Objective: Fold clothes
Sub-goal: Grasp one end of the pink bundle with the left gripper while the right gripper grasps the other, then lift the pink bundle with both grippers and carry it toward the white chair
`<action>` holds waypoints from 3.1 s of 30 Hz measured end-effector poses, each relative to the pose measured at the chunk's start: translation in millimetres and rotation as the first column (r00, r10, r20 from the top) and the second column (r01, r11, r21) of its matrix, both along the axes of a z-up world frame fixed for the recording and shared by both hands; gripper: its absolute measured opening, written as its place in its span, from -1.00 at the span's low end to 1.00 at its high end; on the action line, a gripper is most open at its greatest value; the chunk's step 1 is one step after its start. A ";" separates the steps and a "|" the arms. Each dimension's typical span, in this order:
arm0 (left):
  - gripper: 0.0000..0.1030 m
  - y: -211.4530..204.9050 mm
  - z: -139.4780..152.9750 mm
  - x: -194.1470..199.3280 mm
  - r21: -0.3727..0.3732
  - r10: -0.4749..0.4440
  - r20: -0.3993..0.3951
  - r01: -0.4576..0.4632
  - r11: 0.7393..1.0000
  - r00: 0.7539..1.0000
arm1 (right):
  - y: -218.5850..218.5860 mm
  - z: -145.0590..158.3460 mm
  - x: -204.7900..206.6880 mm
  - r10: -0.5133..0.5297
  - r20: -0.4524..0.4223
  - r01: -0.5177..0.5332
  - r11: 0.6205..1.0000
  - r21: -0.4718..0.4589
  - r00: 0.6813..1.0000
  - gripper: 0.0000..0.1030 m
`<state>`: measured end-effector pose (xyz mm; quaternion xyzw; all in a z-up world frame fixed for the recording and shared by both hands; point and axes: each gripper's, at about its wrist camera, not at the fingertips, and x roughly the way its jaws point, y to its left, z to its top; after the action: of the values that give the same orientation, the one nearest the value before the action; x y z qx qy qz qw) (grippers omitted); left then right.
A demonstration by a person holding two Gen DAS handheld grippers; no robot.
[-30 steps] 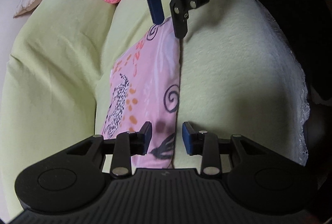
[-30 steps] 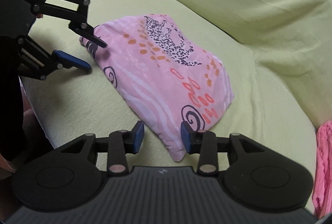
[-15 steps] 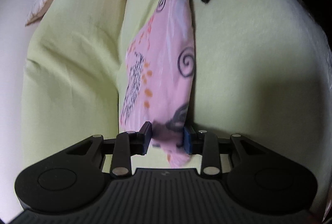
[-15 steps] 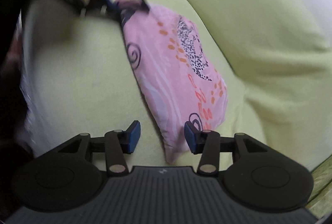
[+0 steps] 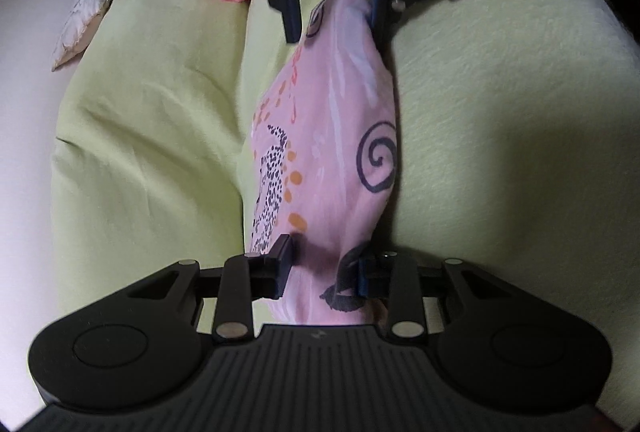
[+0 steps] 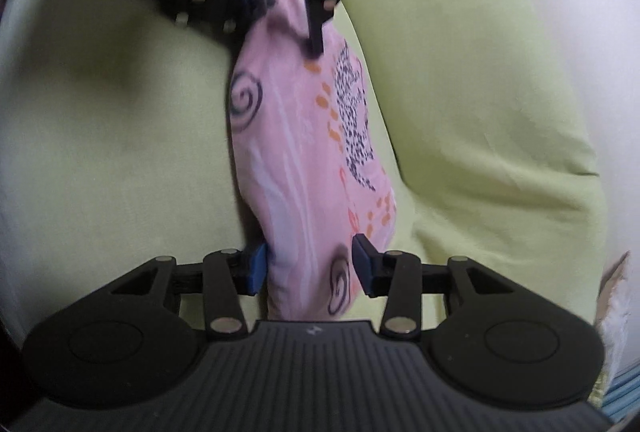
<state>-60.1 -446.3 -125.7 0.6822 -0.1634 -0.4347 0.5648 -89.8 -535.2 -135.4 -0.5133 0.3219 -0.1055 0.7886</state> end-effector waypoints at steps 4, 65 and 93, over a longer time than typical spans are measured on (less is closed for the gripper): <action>-0.36 -9.2 -1.8 -0.7 0.027 0.009 0.021 -0.010 1.000 1.000 | 2.8 -6.7 5.0 0.001 -0.022 -0.001 0.999 -0.033 1.000 -0.56; -0.81 10.8 113.8 -69.7 -0.023 -0.098 0.114 0.102 0.995 0.989 | 47.4 123.6 -93.1 -0.146 0.172 0.168 0.978 -0.121 0.974 -0.79; -0.81 -119.7 139.1 -229.9 -0.098 -0.599 0.073 0.604 0.791 0.797 | -7.2 155.8 -267.7 -0.633 0.172 0.655 0.739 -0.154 0.755 -0.79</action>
<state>-290.0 -566.0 13.3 0.5689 -0.4076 -0.5683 0.4328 -357.4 -542.5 20.4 -0.4419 0.4235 -0.4320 0.6624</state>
